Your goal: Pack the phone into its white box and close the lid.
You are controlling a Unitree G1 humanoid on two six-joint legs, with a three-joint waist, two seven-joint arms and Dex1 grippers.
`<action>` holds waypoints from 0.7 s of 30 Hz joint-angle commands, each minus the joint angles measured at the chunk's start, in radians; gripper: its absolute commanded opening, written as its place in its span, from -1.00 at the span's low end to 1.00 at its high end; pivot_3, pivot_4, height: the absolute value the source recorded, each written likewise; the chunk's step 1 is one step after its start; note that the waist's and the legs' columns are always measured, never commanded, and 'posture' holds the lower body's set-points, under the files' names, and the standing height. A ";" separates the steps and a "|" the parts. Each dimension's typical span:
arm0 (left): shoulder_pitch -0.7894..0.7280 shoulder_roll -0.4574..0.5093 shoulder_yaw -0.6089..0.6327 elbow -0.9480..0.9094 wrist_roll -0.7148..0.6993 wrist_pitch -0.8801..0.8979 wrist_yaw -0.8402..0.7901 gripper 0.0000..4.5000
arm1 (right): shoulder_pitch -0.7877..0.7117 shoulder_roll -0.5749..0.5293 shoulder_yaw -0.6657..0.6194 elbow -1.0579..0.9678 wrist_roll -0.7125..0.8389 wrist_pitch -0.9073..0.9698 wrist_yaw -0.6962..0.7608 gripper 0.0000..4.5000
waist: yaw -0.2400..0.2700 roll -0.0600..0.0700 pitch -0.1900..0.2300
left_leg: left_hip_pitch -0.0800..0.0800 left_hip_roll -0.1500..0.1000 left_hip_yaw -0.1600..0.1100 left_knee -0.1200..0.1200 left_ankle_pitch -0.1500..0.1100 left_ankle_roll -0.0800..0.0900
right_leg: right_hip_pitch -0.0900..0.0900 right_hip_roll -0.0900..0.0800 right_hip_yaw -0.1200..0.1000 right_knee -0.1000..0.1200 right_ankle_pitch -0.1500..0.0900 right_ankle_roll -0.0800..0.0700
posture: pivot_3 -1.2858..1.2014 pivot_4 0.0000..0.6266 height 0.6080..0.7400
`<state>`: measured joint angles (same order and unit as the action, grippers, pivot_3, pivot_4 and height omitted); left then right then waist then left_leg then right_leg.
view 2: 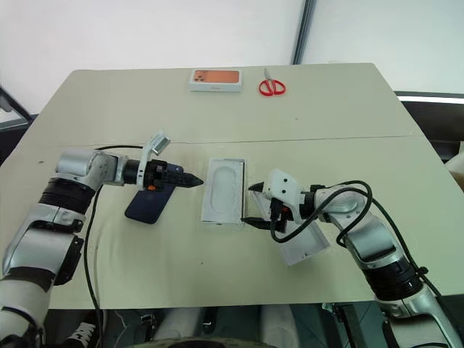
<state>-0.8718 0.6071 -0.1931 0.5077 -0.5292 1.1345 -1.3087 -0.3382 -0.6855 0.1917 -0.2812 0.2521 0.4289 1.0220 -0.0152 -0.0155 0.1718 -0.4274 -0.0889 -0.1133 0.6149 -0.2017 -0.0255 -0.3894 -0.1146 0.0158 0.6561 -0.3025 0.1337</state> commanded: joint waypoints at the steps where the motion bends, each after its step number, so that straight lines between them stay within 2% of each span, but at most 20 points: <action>1: 0.037 0.016 0.084 -0.085 -0.031 0.003 0.041 0.70 | -0.024 0.024 -0.025 0.003 0.023 -0.014 -0.013 0.82 | 0.001 0.000 0.000 | 0.000 0.000 0.000 0.000 0.000 0.000 | 0.000 0.000 0.000 0.000 0.000 0.000 | 0.03 -0.52 1.00; 5: 0.127 -0.022 0.255 -0.198 -0.058 -0.157 0.148 0.70 | -0.071 0.098 -0.050 0.020 0.045 -0.007 -0.070 0.82 | -0.003 0.000 0.000 | 0.000 0.000 0.000 0.000 0.000 0.000 | -0.001 0.000 0.001 0.001 0.000 0.000 | 0.03 -0.52 1.00; 7: 0.207 -0.063 0.323 -0.282 -0.028 -0.357 0.206 0.71 | -0.093 0.133 -0.038 0.026 0.039 0.008 -0.097 0.58 | -0.002 0.001 0.000 | 0.000 0.001 0.000 0.000 0.000 -0.001 | -0.001 0.000 0.001 0.001 0.000 0.000 | 0.03 -0.52 1.00; 8: 0.221 -0.086 0.377 -0.296 -0.065 -0.339 0.248 0.71 | -0.104 0.151 -0.024 0.038 0.017 0.005 -0.125 0.43 | 0.000 0.001 0.000 | 0.000 0.001 0.001 -0.001 0.001 -0.002 | -0.002 -0.001 0.001 0.001 0.000 0.000 | 0.03 -0.52 1.00; 10: 0.230 -0.112 0.437 -0.307 -0.121 -0.289 0.299 0.71 | -0.116 0.170 -0.009 0.053 -0.009 0.001 -0.156 -0.02 | 0.002 0.000 0.000 | 0.000 0.001 0.000 0.000 0.001 -0.002 | -0.002 -0.001 0.001 0.001 0.000 0.000 | 0.03 -0.52 1.00; 11: 0.269 -0.111 0.440 -0.359 -0.102 -0.354 0.297 0.71 | -0.125 0.192 0.003 0.064 -0.030 0.002 -0.189 -0.17 | 0.002 0.000 0.000 | 0.000 0.000 0.000 0.000 0.001 -0.002 | -0.002 -0.001 0.001 0.001 0.000 0.000 | 0.03 -0.52 1.00; 14: 0.398 -0.104 0.452 -0.520 -0.049 -0.567 0.280 0.71 | -0.138 0.223 0.074 0.081 -0.108 -0.018 -0.230 -0.91 | -0.001 0.000 0.000 | 0.000 0.000 0.001 -0.001 0.001 -0.002 | -0.002 -0.001 0.002 0.002 0.000 0.000 | 0.03 -0.52 1.00; 15: 0.414 -0.102 0.464 -0.530 -0.078 -0.540 0.289 0.71 | -0.136 0.226 0.088 0.080 -0.119 -0.020 -0.230 -0.98 | 0.000 0.001 0.000 | 0.000 0.000 0.002 -0.001 0.002 -0.004 | -0.002 -0.002 0.003 0.001 0.000 0.000 | 0.03 -0.52 1.00; 17: 0.491 -0.076 0.442 -0.551 -0.033 -0.606 0.284 0.71 | -0.146 0.241 0.123 0.099 -0.144 -0.023 -0.234 -0.98 | 0.002 0.001 -0.001 | 0.000 0.000 0.001 -0.001 0.002 -0.004 | -0.002 -0.001 0.002 0.001 0.000 0.000 | 0.03 -0.52 1.00; 21: 0.650 -0.036 0.443 -0.642 -0.045 -0.664 0.246 0.71 | -0.179 0.266 0.212 0.141 -0.221 -0.024 -0.241 -0.98 | -0.004 0.002 -0.001 | 0.001 0.001 0.002 -0.002 0.001 -0.002 | -0.002 -0.001 0.003 0.001 0.000 -0.001 | 0.03 -0.52 1.00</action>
<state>-0.2305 0.5576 0.2293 -0.0858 -0.5697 0.5104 -1.0475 -0.4906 -0.4249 0.3760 -0.1370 0.0662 0.4307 0.7833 -0.0190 -0.0140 0.1711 -0.4262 -0.0884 -0.1115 0.6127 -0.2011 -0.0270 -0.3922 -0.1153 0.0188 0.6575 -0.3024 0.1329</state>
